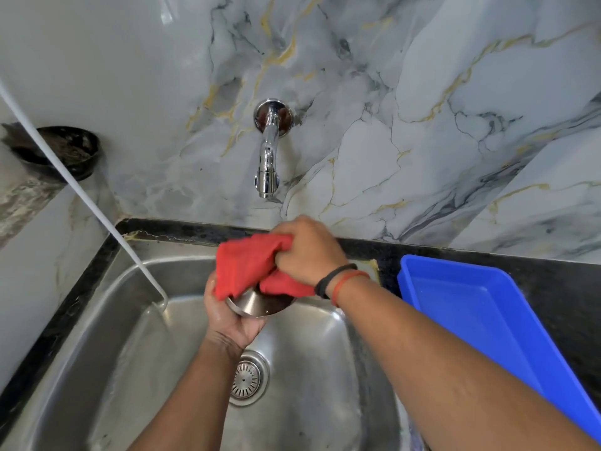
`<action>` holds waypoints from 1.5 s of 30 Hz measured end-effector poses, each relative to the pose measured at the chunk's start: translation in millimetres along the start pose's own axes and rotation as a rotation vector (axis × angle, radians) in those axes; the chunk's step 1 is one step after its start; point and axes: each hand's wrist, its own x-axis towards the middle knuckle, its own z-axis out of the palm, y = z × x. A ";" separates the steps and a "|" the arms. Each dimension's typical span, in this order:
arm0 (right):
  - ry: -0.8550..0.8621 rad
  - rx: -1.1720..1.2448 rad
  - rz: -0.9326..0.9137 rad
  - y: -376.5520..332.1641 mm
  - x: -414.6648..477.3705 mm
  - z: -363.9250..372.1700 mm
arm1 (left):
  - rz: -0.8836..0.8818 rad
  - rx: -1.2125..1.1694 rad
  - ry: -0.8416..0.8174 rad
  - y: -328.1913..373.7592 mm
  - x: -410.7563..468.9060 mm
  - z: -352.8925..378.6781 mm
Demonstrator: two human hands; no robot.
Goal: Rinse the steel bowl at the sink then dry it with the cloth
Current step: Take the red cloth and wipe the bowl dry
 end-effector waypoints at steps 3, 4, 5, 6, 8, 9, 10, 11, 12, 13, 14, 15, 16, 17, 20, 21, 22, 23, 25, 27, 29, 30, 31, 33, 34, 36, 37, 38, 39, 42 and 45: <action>0.378 0.269 0.245 22.3 1.7 -7.5 | 0.023 -0.005 -0.001 8.7 -0.4 -8.2; 0.422 0.367 0.345 29.6 1.5 -6.5 | 0.022 -0.001 -0.015 11.0 -0.3 -9.1; 0.407 0.472 0.438 35.3 1.0 -5.2 | 0.026 0.014 -0.001 11.5 0.3 -10.4; 0.340 0.585 0.507 40.1 -0.3 -1.7 | 0.025 0.028 0.001 11.6 0.8 -9.0; 0.130 0.775 0.578 47.8 -5.9 11.8 | 0.034 0.085 0.002 10.4 1.4 -4.1; 0.034 0.827 0.597 49.6 -10.0 18.3 | 0.039 0.112 0.005 9.1 2.6 -1.2; -0.030 0.859 0.606 50.7 -13.2 23.8 | 0.059 0.122 -0.001 8.0 3.8 1.1; -0.059 0.891 0.603 52.6 -14.9 28.4 | 0.080 0.142 -0.010 7.0 4.6 1.3; -0.064 0.898 0.595 54.9 -16.0 31.7 | 0.092 0.161 -0.018 5.7 4.2 1.1; -0.061 0.872 0.587 58.2 -16.5 33.7 | 0.076 0.188 -0.012 5.2 4.2 0.1; -0.049 0.782 0.580 61.7 -17.1 33.5 | 0.040 0.225 -0.007 4.9 3.8 -0.5; -0.035 0.648 0.576 65.5 -17.7 32.0 | 0.014 0.306 0.031 4.7 3.8 0.3; -0.028 0.495 0.576 68.3 -18.8 30.2 | 0.021 0.455 0.082 5.2 5.5 0.9; -0.018 0.356 0.563 69.1 -19.4 29.0 | 0.072 0.665 0.145 6.2 8.4 2.1; 0.007 0.220 0.495 65.7 -20.3 27.4 | 0.232 1.069 0.169 4.0 17.4 8.3; 0.029 0.244 0.497 63.6 -19.7 26.4 | 0.255 1.084 0.160 2.3 18.9 10.3; 0.059 0.298 0.511 62.8 -19.4 25.8 | 0.286 1.078 0.185 0.6 20.7 8.9; 0.088 0.376 0.532 62.8 -19.3 25.6 | 0.329 1.055 0.240 -1.1 22.3 5.9; 0.102 0.552 0.604 62.3 -20.9 27.4 | 0.393 0.947 0.410 -8.6 23.4 0.7; 0.066 0.703 0.655 60.6 -25.7 34.7 | 0.403 0.835 0.580 -17.7 22.3 -0.1; 0.068 0.760 0.669 60.8 -32.8 43.3 | 0.421 0.894 0.621 -22.8 20.9 1.2; 0.076 0.729 0.683 62.8 -36.0 45.3 | 0.427 1.049 0.598 -20.5 21.0 0.5; 0.076 0.681 0.696 65.5 -39.3 45.7 | 0.436 1.286 0.574 -16.0 21.0 0.1; 0.049 0.614 0.700 67.9 -46.4 43.4 | 0.482 1.746 0.506 -4.3 18.7 4.4; 0.054 0.607 0.703 68.5 -47.4 42.8 | 0.513 1.876 0.458 -0.5 19.0 7.7; 0.080 0.630 0.731 65.4 -46.8 43.3 | 0.588 2.010 0.434 0.4 20.2 12.8; 0.107 0.661 0.741 60.9 -45.5 42.9 | 0.623 2.003 0.475 -1.1 20.9 15.1; 0.125 0.688 0.718 56.6 -43.9 42.7 | 0.632 1.958 0.534 -3.1 20.5 16.8; 0.118 0.698 0.674 53.8 -42.8 43.5 | 0.616 1.899 0.595 -5.3 18.7 17.3; 0.071 0.676 0.622 53.3 -44.2 43.2 | 0.547 1.783 0.645 -13.3 8.9 14.2; 0.046 0.618 0.664 61.4 -47.9 36.3 | 0.486 2.051 0.489 -8.6 7.1 18.5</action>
